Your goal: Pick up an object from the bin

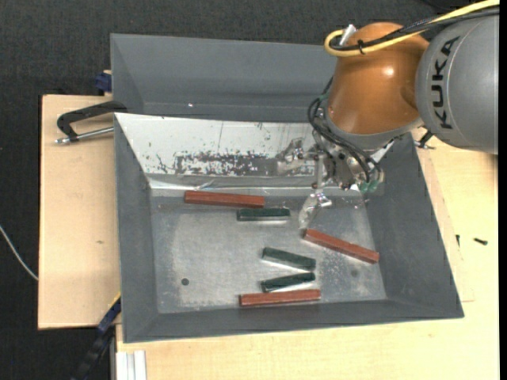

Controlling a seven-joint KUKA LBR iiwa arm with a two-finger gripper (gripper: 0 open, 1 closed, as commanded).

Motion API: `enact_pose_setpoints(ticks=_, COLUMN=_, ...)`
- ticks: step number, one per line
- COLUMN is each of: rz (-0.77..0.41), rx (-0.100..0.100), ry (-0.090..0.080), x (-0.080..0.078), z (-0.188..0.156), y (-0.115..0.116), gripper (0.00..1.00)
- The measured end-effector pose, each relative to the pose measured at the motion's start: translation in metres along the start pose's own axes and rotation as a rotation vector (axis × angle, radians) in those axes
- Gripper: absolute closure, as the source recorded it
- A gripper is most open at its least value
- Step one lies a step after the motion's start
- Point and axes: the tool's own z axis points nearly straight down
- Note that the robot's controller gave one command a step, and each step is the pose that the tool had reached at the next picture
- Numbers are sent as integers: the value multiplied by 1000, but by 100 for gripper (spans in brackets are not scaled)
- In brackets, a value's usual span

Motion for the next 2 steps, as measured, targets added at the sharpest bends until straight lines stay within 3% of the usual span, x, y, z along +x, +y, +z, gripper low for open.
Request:
enact_pose_setpoints(ticks=1, rz=-30, rx=1, ry=-3, x=4, z=53, y=-12, gripper=0)
enact_pose_setpoints(ticks=2, rz=-174, rx=-1, ry=3, x=38, z=103, y=-59, gripper=0)
